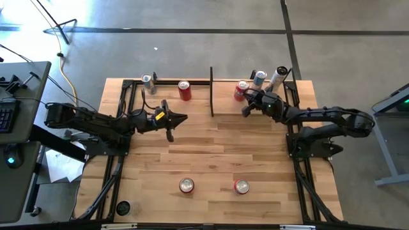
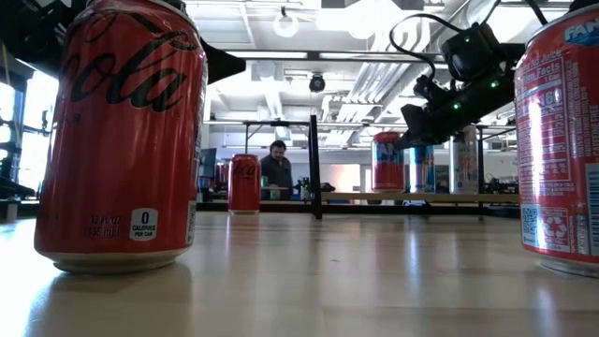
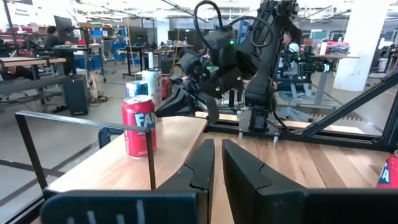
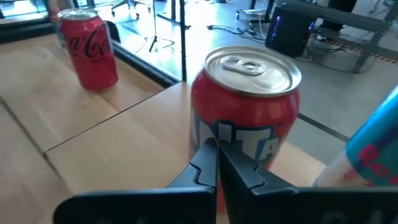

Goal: Place canned beverage on shelf
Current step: Put the top red soda can on the shelf

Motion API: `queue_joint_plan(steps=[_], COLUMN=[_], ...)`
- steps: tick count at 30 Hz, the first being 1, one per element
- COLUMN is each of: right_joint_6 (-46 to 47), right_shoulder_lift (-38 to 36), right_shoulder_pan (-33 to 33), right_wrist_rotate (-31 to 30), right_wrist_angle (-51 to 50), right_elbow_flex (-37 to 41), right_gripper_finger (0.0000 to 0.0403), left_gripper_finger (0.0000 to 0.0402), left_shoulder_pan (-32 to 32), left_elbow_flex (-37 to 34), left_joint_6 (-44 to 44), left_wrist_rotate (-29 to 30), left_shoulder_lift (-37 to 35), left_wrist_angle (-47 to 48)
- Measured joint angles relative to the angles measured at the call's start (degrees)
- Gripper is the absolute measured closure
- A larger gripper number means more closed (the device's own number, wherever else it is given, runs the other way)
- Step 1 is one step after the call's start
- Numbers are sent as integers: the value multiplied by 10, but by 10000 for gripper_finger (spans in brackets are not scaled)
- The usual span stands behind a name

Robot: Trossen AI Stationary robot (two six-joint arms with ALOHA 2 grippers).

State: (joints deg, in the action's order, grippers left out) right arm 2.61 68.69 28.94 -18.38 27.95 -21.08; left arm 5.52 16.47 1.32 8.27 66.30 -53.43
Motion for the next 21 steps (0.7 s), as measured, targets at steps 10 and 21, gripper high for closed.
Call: queue_joint_plan(steps=[10,21], right_joint_6=[0,-108], right_shoulder_lift=[0,-36], right_shoulder_pan=[26,16], right_wrist_rotate=[14,45], right_wrist_angle=[34,-104], right_elbow_flex=[0,-39], right_gripper_finger=[403,403], left_gripper_finger=[381,381], left_shoulder_pan=[-1,-1], left_elbow_flex=[0,0], left_joint_6=[0,6], left_wrist_rotate=[-1,-2], left_shoulder_lift=[0,0], left_wrist_angle=[7,16])
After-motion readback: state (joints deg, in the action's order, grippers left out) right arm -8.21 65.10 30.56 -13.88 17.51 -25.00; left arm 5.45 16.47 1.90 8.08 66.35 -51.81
